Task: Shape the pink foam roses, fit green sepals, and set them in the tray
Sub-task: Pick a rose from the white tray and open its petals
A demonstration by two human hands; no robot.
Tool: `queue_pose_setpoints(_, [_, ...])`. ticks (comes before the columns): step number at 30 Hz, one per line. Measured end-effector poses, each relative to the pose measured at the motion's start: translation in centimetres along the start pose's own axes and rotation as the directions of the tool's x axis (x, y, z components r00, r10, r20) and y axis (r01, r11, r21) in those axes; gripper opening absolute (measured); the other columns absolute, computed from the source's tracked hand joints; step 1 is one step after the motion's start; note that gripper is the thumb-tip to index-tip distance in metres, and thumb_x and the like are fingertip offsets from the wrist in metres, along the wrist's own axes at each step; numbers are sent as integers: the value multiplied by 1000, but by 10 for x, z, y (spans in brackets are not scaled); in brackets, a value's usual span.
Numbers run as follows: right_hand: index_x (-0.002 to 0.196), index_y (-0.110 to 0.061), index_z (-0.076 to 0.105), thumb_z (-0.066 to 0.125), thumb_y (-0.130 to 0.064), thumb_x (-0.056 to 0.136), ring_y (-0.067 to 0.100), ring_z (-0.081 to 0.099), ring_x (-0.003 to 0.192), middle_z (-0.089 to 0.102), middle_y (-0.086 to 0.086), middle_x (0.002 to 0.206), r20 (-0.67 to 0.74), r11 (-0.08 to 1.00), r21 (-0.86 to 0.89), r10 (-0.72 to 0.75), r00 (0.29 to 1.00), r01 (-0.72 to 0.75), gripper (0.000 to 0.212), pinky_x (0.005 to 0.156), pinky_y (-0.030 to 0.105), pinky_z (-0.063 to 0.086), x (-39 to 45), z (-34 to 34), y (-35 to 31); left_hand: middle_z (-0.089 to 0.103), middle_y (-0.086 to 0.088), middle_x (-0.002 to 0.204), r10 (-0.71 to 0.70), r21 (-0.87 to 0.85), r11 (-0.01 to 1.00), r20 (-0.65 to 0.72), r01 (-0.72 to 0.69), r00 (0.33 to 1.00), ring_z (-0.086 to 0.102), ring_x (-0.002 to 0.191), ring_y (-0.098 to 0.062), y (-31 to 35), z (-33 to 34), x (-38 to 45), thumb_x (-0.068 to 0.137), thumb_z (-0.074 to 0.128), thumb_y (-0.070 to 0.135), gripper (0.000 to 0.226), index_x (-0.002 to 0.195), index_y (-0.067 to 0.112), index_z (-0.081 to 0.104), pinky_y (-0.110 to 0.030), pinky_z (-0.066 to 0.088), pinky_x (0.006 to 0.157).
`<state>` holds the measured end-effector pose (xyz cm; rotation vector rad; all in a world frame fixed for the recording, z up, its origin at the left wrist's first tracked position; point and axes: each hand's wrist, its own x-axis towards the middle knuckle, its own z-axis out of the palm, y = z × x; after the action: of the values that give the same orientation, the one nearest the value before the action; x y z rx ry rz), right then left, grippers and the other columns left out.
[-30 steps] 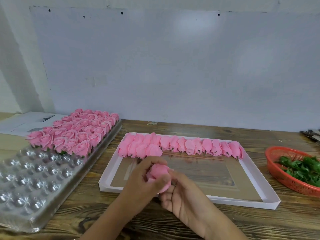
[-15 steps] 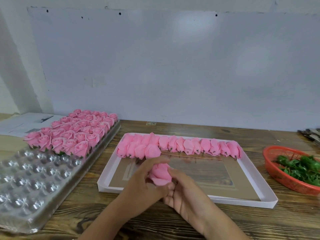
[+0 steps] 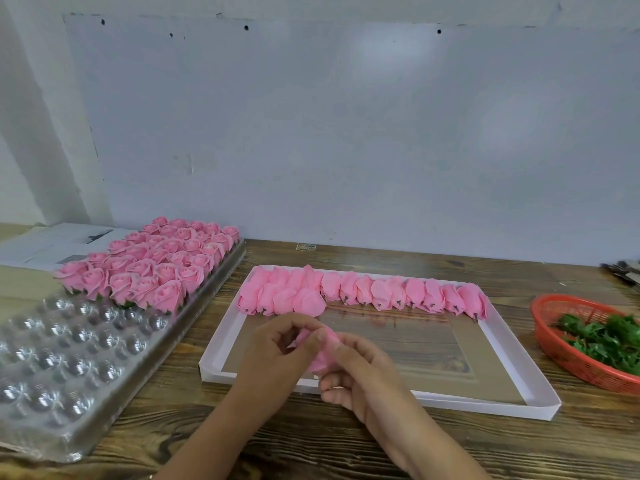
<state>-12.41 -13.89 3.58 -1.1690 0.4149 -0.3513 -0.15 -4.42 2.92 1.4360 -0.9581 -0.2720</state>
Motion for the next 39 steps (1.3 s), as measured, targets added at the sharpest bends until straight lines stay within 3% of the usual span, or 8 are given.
queue_pose_setpoints(6, [106,-11,71,74,-31,81,17,61,64,65,14,77,-25,999,12,-46,999,47,32,61,25,53,-1,-2,2,74,4,97,-35,-58,998,8,36,999,70,89,-16,1,2,-1,75,74,41,22,97,43,71,-24,57,73])
queue_pose_setpoints(10, [94,-4,75,69,-19,87,15,61,61,66,14,78,100,952,303,23,995,-52,17,56,22,55,-3,-3,-3,69,6,119,-124,-206,965,187,163,975,68,110,-14,1,0,-3,60,91,55,74,126,47,59,-24,57,84])
queue_pose_setpoints(13, [112,5,70,69,-15,89,15,60,65,66,21,100,224,862,476,74,972,-175,30,62,21,57,-5,-2,-7,66,5,127,-129,-256,942,326,219,936,64,119,-15,1,2,-5,56,94,50,87,133,47,53,-26,54,92])
queue_pose_setpoints(19, [113,-6,64,83,-16,72,16,57,52,57,8,68,365,821,452,186,912,-348,47,45,22,48,-5,-1,-4,70,-3,120,-118,-290,925,400,247,909,66,109,-21,6,0,-7,60,94,47,67,119,29,67,-32,54,89])
queue_pose_setpoints(22, [94,-4,70,87,-23,65,15,58,55,61,10,71,326,901,306,203,923,-306,38,48,21,49,-5,1,0,74,-9,104,-116,-306,929,299,210,947,64,90,-30,9,1,-8,68,88,46,38,94,20,75,-40,55,80])
queue_pose_setpoints(27, [100,-10,74,78,-30,75,19,64,66,66,18,86,263,951,235,137,955,-201,32,56,25,54,-8,9,4,72,-16,95,-170,-311,923,197,226,966,65,88,-35,6,3,-10,78,75,59,44,85,15,74,-54,51,79])
queue_pose_setpoints(32, [122,-25,64,83,-30,71,19,72,92,75,3,100,5,998,-59,-35,999,35,54,69,25,57,-7,16,9,64,-31,92,-207,-378,896,104,232,973,66,80,-34,6,6,-6,80,74,58,58,91,2,68,-38,55,66])
queue_pose_setpoints(39, [115,-9,67,80,-26,63,25,72,83,75,15,95,-39,996,64,-60,997,63,56,76,32,58,-7,18,10,71,-11,80,-87,-303,947,72,105,994,69,74,-20,8,11,-9,83,69,44,34,85,10,70,-27,56,64])
